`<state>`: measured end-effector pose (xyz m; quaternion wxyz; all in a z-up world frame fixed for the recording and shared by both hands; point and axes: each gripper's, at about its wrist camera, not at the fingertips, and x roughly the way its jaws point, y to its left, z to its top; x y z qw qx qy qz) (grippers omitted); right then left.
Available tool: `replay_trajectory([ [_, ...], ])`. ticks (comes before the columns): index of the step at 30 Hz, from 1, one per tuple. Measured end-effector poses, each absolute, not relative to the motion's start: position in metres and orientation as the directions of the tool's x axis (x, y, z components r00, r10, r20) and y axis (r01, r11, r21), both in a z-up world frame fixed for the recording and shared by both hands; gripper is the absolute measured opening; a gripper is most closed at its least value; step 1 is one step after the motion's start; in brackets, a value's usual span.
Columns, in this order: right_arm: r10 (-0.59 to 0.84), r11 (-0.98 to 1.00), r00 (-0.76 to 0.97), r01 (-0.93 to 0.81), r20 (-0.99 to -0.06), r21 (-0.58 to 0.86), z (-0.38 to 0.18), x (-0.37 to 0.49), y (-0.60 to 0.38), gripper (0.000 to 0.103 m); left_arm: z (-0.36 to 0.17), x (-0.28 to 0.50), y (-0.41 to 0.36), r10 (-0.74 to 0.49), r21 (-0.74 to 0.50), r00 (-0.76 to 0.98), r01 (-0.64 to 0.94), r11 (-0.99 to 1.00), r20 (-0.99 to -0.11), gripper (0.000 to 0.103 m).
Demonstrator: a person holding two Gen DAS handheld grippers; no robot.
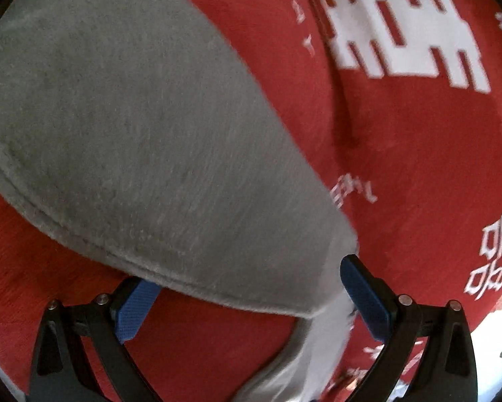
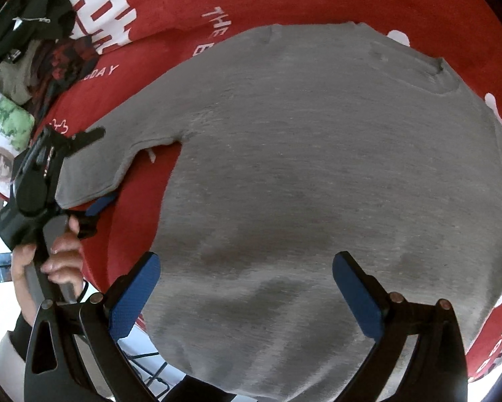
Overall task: Fold small clothes
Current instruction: 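Grasp the sweatshirt sleeve with the left gripper and lift it, then fold the held sleeve across the sweatshirt body and open the left gripper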
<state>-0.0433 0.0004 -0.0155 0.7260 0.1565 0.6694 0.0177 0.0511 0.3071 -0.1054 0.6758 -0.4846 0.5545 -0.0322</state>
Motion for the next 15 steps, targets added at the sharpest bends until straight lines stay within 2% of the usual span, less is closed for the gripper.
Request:
replay_trajectory([
  [3, 0.239, 0.951, 0.09, 0.182, -0.967, 0.252, -0.018, -0.045, 0.004, 0.102, -0.08, 0.052, 0.322, -0.478, -0.658, 0.458, -0.445, 0.607, -0.75, 0.103],
  [9, 0.241, 0.953, 0.071, 0.174, -0.968, 0.25, -0.022, -0.05, 0.01, 0.102, -0.067, 0.065, 0.359, -0.371, -0.597, 0.496, -0.444, 0.668, -0.785, 0.099],
  [12, 0.243, 0.952, 0.064, 0.174, -0.968, 0.251, -0.025, -0.051, 0.012, 0.102, -0.069, 0.061, 0.372, -0.352, -0.578, 0.491, -0.45, 0.68, -0.797, 0.078],
  [14, 0.245, 0.952, 0.061, 0.173, -0.968, 0.252, -0.027, -0.052, 0.014, 0.102, -0.07, 0.06, 0.373, -0.311, -0.528, 0.469, -0.457, 0.716, -0.827, 0.042],
  [15, 0.248, 0.952, 0.06, 0.171, -0.967, 0.254, -0.027, -0.053, 0.015, 0.102, -0.072, 0.06, 0.373, -0.302, -0.514, 0.462, -0.452, 0.729, -0.834, 0.032],
])
